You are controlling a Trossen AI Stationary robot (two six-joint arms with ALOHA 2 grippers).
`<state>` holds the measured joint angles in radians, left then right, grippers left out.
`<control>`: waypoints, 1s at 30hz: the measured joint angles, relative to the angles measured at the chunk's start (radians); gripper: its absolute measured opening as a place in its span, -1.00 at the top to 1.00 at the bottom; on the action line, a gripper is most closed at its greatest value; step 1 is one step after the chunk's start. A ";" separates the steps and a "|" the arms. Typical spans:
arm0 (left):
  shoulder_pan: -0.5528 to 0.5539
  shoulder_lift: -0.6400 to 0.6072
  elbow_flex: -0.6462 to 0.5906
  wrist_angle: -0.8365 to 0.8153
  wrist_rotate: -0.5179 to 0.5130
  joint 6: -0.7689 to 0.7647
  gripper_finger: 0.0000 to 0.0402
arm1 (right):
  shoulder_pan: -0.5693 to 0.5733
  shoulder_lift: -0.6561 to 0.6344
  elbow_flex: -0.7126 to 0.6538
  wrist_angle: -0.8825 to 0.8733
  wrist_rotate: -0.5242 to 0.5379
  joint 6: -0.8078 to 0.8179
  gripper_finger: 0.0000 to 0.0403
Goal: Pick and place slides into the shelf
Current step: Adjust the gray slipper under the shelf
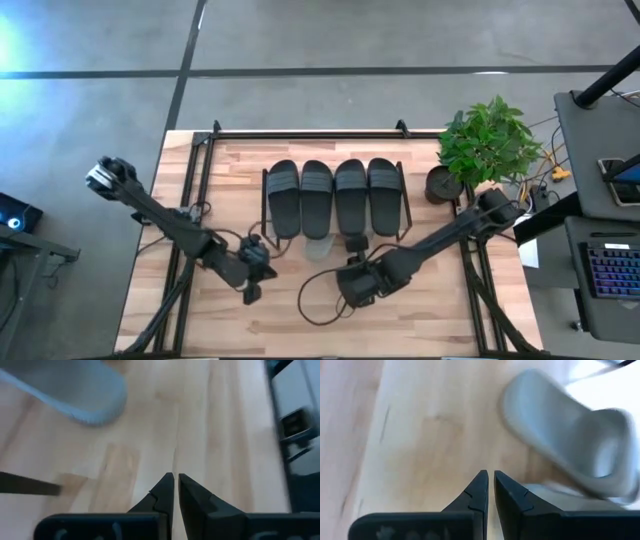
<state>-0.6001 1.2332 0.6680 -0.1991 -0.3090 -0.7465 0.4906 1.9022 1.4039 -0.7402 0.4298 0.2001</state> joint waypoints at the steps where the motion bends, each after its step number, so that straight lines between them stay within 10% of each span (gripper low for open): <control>1: -0.002 0.029 -0.014 0.035 0.001 0.000 0.95 | 0.000 -0.001 0.014 -0.007 0.013 0.000 0.89; 17: 0.002 0.391 -0.017 0.472 -0.292 0.047 0.95 | 0.049 -0.009 0.229 -0.258 0.061 -0.023 0.89; 30: -0.035 0.421 0.170 0.110 -0.475 -0.138 1.00 | 0.098 -0.086 0.225 -0.250 -0.064 0.099 0.89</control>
<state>-0.6353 1.6547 0.8385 -0.0888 -0.7838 -0.8844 0.5888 1.8166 1.6291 -0.9904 0.3660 0.2988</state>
